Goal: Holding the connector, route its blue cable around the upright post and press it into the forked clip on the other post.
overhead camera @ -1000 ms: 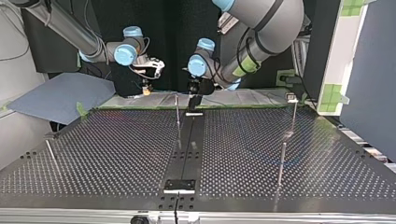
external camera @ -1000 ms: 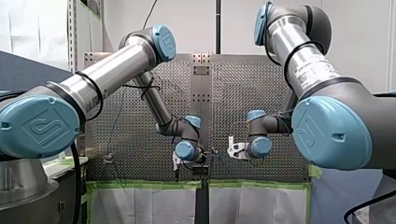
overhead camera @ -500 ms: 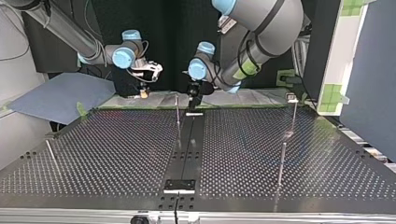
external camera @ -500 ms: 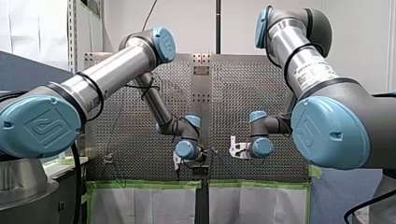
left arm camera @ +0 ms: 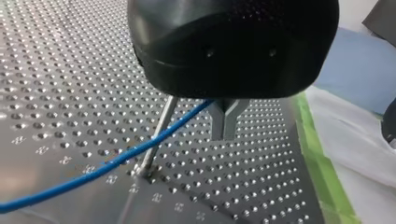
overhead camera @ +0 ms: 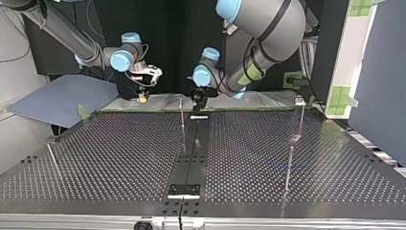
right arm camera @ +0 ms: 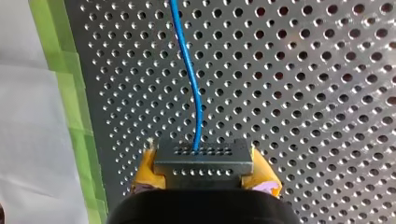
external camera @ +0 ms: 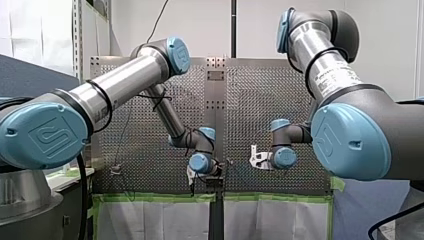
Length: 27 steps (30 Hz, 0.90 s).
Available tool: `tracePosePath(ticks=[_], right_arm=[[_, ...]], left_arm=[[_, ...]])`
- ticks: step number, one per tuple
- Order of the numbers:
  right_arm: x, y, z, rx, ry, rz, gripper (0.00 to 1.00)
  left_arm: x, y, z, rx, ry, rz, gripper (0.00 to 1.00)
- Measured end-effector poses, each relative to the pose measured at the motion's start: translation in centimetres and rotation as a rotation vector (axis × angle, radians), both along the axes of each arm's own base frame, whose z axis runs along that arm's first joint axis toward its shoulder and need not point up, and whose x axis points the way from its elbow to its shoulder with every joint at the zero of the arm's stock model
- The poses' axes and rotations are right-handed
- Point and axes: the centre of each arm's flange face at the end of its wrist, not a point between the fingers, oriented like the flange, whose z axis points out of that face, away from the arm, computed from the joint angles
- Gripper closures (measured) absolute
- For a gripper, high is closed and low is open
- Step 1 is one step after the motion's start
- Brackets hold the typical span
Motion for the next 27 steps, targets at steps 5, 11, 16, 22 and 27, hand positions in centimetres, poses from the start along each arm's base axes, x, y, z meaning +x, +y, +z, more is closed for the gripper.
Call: tracePosePath(ticks=[5, 11, 16, 22, 27], right_arm=[[-0.6, -0.5, -0.1, -0.006, -0.003, -0.012, 1.00], [-1.4, -1.3, -0.1, -0.012, -0.009, -0.028, 1.00], [-1.9, -1.7, -0.4, -0.009, -0.009, -0.035, 1.00], [-2.1, -1.9, -0.5, -0.008, -0.007, -0.037, 1.00], [-2.1, -1.8, -0.6, -0.007, -0.009, -0.029, 1.00]], left_arm=[[1.4, 0.0, 0.9, 0.000, -0.006, 0.006, 1.00], [2.8, 0.2, 1.9, 0.016, -0.009, 0.012, 1.00], [3.7, 0.6, 2.4, 0.039, -0.005, 0.015, 1.00], [4.2, 1.3, 2.5, 0.060, 0.000, 0.019, 0.91], [4.2, 1.5, 2.5, 0.086, 0.002, 0.016, 0.27]])
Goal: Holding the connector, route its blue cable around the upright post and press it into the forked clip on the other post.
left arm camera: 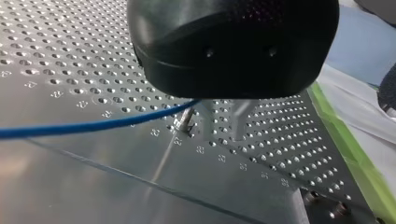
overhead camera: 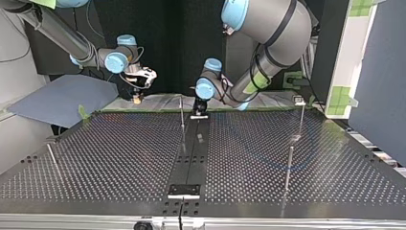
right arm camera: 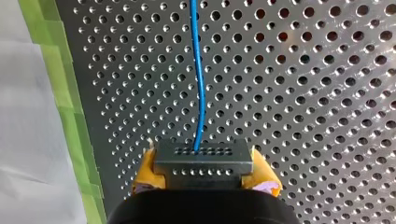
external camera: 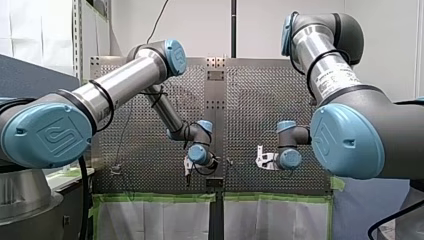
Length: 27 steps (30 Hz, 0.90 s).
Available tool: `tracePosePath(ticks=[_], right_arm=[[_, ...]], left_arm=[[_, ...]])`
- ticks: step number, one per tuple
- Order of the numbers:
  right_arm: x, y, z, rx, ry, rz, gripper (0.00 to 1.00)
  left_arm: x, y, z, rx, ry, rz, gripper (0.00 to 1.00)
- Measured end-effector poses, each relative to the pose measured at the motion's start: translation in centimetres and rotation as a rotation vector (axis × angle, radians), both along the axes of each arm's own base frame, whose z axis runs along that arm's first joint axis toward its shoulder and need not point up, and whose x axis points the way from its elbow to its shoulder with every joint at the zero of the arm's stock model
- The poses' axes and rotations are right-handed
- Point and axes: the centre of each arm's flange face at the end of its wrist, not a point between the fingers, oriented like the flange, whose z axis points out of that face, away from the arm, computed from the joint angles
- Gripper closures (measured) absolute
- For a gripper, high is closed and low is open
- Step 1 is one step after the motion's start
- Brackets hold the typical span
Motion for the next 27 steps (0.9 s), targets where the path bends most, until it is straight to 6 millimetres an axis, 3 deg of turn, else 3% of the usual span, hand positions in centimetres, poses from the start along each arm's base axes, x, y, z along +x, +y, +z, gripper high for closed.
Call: tracePosePath(ticks=[1, 3, 6, 16, 27], right_arm=[[0.0, 0.0, 0.0, 0.000, 0.000, 0.002, 1.00], [0.0, 0.0, 0.0, 0.001, 0.000, 0.004, 1.00], [0.1, 0.1, 0.0, 0.002, -0.001, 0.009, 1.00], [0.1, 0.1, 0.0, 0.004, -0.007, 0.017, 1.00], [0.3, 0.2, 0.0, 0.008, -0.010, 0.029, 1.00]], left_arm=[[0.0, 0.0, 0.0, 0.008, 0.001, 0.001, 0.27], [-0.2, 0.1, 0.0, 0.032, 0.004, 0.005, 0.07], [-0.6, 0.3, -0.1, 0.077, 0.013, 0.016, 0.00], [-2.7, -0.3, -0.3, 0.209, 0.050, -0.026, 0.00], [-5.4, -0.8, 2.9, 0.216, -0.005, -0.060, 0.00]])
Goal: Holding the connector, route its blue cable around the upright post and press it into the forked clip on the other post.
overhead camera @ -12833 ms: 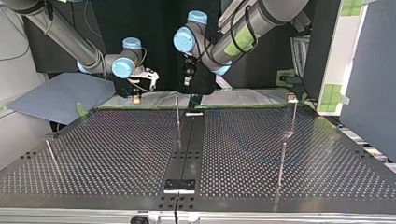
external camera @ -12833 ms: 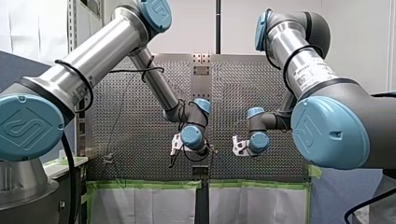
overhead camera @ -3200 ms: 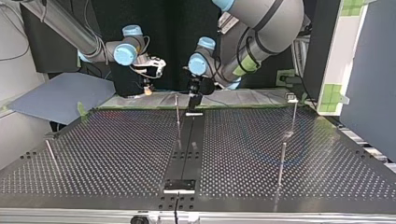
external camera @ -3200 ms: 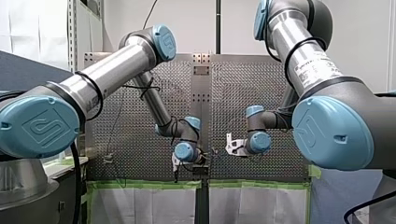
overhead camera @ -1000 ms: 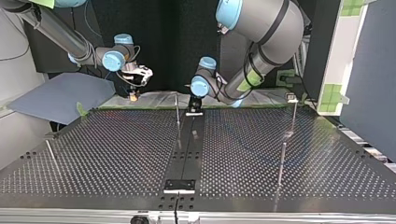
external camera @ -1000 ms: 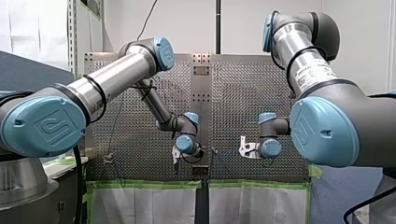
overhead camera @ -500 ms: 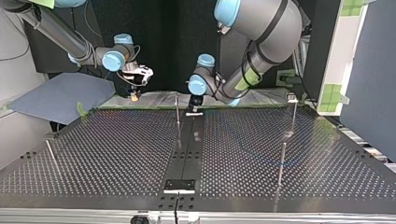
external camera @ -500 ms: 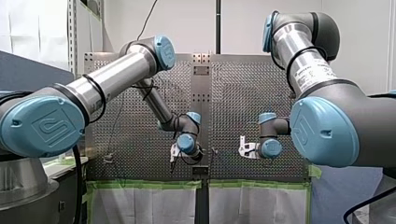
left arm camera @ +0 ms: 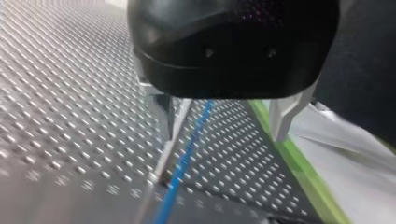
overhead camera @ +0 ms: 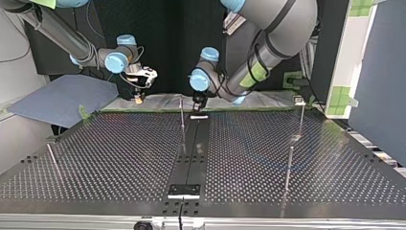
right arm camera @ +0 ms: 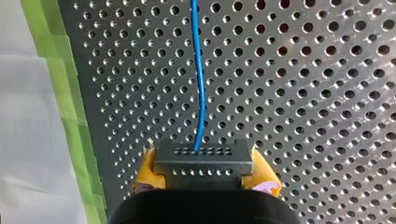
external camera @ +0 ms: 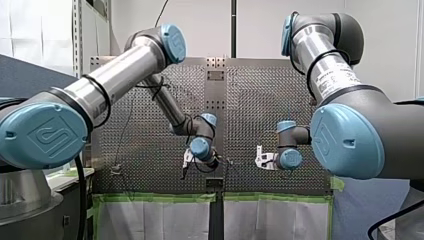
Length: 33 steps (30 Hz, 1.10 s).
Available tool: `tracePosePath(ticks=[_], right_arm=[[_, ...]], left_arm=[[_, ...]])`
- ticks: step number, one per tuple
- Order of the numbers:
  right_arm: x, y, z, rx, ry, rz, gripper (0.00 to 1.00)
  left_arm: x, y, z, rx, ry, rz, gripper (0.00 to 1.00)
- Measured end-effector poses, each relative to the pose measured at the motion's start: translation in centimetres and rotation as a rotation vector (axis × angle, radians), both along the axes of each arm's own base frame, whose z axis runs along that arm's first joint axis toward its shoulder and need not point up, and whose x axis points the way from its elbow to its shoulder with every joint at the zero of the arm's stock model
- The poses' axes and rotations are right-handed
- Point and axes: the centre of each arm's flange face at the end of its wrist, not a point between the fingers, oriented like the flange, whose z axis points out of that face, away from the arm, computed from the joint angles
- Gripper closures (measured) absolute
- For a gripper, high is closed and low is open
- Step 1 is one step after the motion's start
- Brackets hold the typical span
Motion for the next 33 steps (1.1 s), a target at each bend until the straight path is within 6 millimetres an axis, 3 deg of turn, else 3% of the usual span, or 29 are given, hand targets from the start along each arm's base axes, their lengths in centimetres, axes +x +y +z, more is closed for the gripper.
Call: tracePosePath(ticks=[4, 14, 21, 33], right_arm=[[0.0, 0.1, 0.0, 0.006, 0.002, 0.001, 1.00], [0.0, 0.3, -0.1, 0.018, 0.005, 0.002, 1.00], [0.0, 0.3, -0.2, 0.024, 0.006, 0.007, 1.00], [0.0, 0.4, -0.2, 0.032, 0.003, 0.014, 1.00]], left_arm=[[-1.6, -0.3, 0.0, -0.001, 0.000, -0.018, 0.00], [-6.9, -0.9, -2.5, 0.037, 0.058, -0.073, 0.00], [-8.0, -2.1, -2.1, 0.024, 0.033, -0.096, 0.00], [-8.7, -3.1, 0.9, 0.021, -0.008, -0.063, 0.00]])
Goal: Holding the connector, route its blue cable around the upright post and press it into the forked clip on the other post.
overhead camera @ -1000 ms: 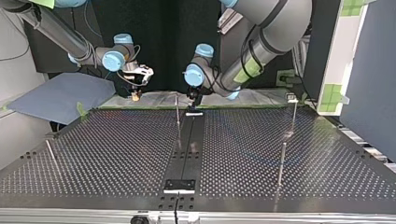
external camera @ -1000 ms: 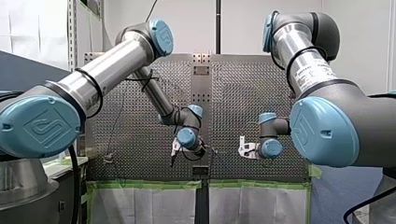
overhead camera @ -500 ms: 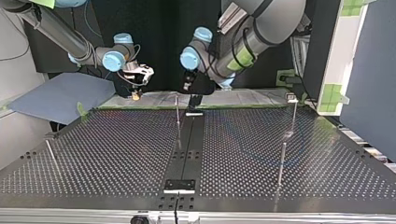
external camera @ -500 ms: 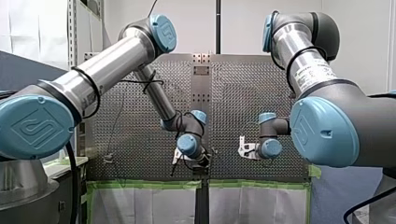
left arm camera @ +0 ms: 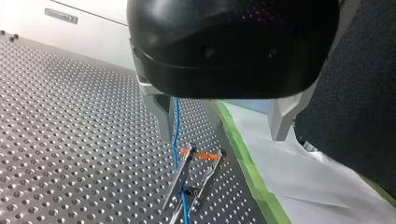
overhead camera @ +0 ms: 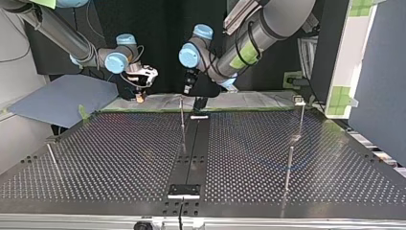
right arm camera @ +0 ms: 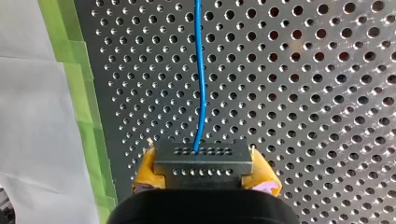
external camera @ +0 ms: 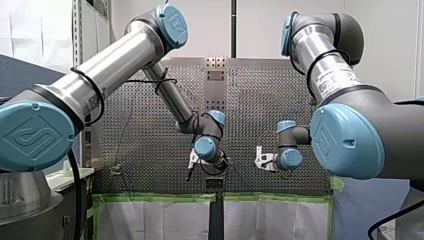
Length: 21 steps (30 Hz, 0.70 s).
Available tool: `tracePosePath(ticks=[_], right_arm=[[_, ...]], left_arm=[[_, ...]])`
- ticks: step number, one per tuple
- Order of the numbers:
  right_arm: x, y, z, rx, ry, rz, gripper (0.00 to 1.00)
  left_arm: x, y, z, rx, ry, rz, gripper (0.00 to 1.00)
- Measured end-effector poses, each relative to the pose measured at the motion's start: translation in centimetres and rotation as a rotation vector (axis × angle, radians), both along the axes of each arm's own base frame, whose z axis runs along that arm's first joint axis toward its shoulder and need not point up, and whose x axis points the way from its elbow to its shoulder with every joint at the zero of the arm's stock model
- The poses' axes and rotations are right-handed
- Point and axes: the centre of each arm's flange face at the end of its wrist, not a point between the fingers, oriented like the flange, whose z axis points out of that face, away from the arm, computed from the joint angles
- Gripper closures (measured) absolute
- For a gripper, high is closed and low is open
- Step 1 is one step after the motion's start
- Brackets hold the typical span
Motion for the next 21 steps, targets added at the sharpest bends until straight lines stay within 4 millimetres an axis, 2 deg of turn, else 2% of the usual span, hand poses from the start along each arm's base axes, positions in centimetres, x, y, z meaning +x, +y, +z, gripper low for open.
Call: tracePosePath(ticks=[21], right_arm=[[0.27, 0.38, -0.10, 0.014, 0.003, 0.011, 1.00]], left_arm=[[-0.75, -0.43, 0.17, -0.013, 0.007, 0.017, 0.00]])
